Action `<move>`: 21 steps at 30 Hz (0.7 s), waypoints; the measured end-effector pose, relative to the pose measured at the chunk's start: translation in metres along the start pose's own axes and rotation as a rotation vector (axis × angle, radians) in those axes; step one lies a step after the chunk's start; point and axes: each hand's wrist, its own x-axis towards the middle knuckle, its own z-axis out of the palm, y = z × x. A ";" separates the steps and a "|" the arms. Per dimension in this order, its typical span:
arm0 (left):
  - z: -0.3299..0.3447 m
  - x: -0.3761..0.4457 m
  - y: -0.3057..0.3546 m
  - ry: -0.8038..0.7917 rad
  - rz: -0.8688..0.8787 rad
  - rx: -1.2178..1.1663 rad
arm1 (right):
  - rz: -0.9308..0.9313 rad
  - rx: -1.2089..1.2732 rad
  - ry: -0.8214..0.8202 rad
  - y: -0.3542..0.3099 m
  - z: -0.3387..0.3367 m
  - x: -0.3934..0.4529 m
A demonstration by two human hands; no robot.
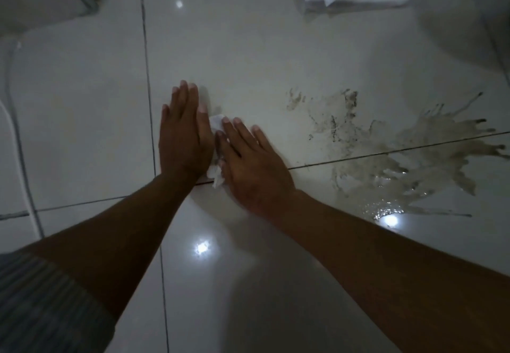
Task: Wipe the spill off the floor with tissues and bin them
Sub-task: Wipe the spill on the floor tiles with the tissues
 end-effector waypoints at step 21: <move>0.001 0.021 -0.016 -0.019 0.047 0.106 | 0.094 -0.107 -0.056 0.032 -0.014 0.104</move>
